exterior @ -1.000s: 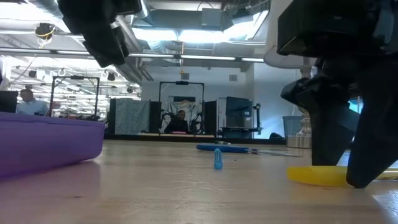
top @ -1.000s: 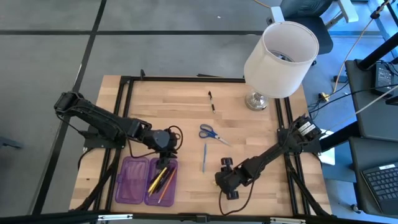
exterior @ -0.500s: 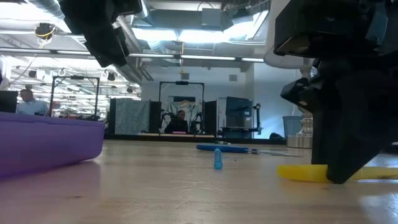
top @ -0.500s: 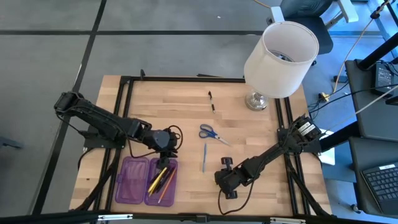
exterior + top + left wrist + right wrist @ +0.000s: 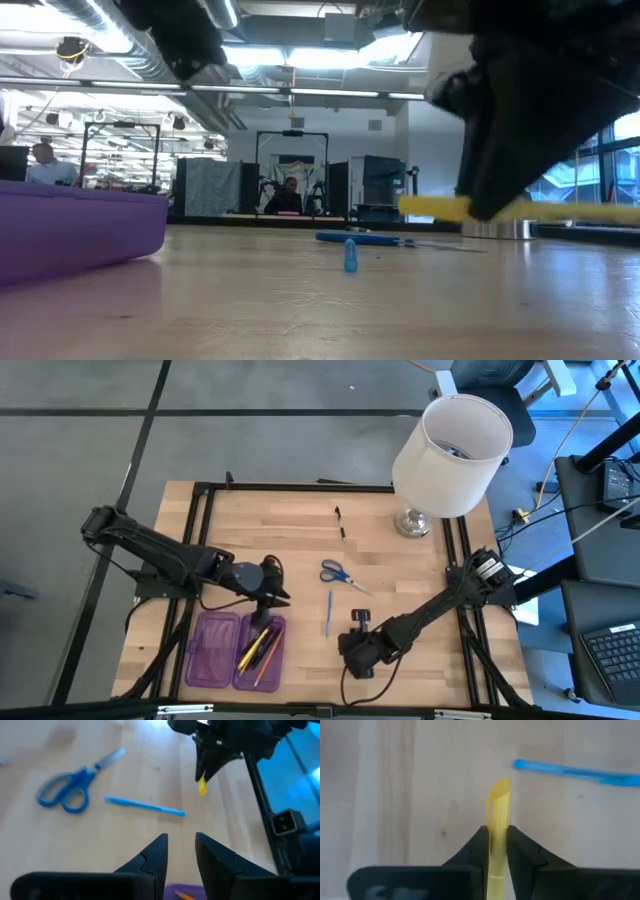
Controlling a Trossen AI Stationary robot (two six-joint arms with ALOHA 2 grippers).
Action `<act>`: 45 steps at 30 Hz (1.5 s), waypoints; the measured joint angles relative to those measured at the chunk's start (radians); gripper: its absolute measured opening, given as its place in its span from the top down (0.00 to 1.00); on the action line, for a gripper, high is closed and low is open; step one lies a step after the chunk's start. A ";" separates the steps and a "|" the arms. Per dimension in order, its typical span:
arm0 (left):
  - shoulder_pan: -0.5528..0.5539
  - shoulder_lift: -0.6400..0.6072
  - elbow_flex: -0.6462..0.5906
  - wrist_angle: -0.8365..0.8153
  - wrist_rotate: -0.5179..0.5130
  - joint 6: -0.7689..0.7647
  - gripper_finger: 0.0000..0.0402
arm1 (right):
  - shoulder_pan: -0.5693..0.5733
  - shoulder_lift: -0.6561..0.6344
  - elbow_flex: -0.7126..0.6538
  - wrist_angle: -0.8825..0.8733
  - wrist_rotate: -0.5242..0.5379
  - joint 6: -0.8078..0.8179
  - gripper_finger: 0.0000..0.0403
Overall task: Pick & place school supplies into a supply box
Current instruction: Put the yellow pen into the violet box
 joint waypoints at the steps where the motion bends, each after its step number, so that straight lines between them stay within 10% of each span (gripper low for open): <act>1: -0.005 -0.013 0.000 -0.002 -0.024 0.014 0.77 | 0.002 0.000 0.021 -0.030 0.025 0.000 0.87; 7: -0.052 -0.048 -0.016 0.064 -0.173 0.106 0.77 | 0.012 -0.002 0.145 -0.140 0.254 -0.015 0.86; 19: -0.108 -0.040 -0.360 0.828 -0.133 0.338 0.78 | 0.016 -0.003 0.227 -0.014 0.652 -0.162 0.85; 45: -0.108 -0.029 -0.452 1.031 0.052 0.388 0.65 | -0.054 -0.006 0.133 0.714 0.557 -0.469 0.85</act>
